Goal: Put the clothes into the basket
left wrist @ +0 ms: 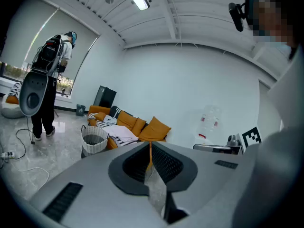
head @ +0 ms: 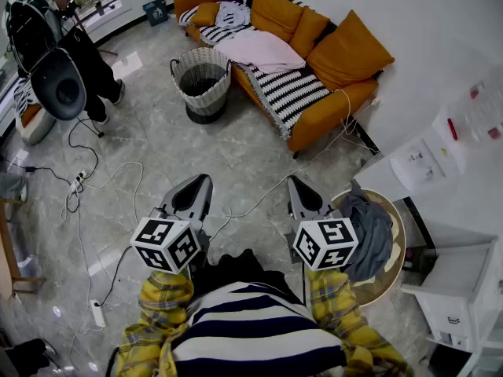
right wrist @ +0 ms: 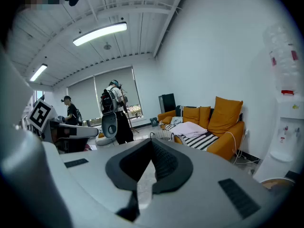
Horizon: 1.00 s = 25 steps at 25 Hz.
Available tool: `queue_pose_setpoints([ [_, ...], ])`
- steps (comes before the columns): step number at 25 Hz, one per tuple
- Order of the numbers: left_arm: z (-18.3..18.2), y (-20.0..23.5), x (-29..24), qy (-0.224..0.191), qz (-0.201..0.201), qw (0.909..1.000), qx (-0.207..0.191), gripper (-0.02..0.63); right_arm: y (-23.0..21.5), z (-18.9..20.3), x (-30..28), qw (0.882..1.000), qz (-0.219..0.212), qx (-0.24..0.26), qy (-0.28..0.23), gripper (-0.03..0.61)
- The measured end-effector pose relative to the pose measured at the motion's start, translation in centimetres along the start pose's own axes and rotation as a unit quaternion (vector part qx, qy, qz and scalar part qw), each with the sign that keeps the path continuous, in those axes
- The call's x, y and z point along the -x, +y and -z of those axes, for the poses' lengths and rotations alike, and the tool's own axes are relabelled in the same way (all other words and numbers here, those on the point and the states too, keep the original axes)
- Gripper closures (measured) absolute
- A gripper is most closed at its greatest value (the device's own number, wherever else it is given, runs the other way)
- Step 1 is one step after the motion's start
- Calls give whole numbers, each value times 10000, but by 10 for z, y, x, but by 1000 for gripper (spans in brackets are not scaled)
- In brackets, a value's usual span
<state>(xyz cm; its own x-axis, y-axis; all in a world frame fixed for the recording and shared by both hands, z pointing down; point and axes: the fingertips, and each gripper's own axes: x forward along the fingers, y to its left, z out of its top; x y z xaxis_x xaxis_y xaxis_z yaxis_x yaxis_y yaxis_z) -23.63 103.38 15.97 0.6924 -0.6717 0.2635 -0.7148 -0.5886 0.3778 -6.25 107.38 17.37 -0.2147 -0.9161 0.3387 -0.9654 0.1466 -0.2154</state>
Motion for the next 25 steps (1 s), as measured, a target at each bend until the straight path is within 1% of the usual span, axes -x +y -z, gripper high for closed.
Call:
queue_pose_setpoints([
  [4,4,-4,-4,26,40,10000,52,589,-7,1,5,9999,-25,-148,-66,554],
  [9,8,-7,-8,43,56,9999,96,588,-19,8,8,9997,42,-220,10,554],
  [15,8,2,-5,68,-75,9997,234,588,-21,15,3,9994,-25,-327,84,554],
  [20,6,14,-5,80,-226,9994,265,588,-20,15,-8,9993,-146,-305,127,554],
  [25,5,28,-22,108,-199,9994,278,588,-16,11,-30,9994,-222,-180,168,554],
])
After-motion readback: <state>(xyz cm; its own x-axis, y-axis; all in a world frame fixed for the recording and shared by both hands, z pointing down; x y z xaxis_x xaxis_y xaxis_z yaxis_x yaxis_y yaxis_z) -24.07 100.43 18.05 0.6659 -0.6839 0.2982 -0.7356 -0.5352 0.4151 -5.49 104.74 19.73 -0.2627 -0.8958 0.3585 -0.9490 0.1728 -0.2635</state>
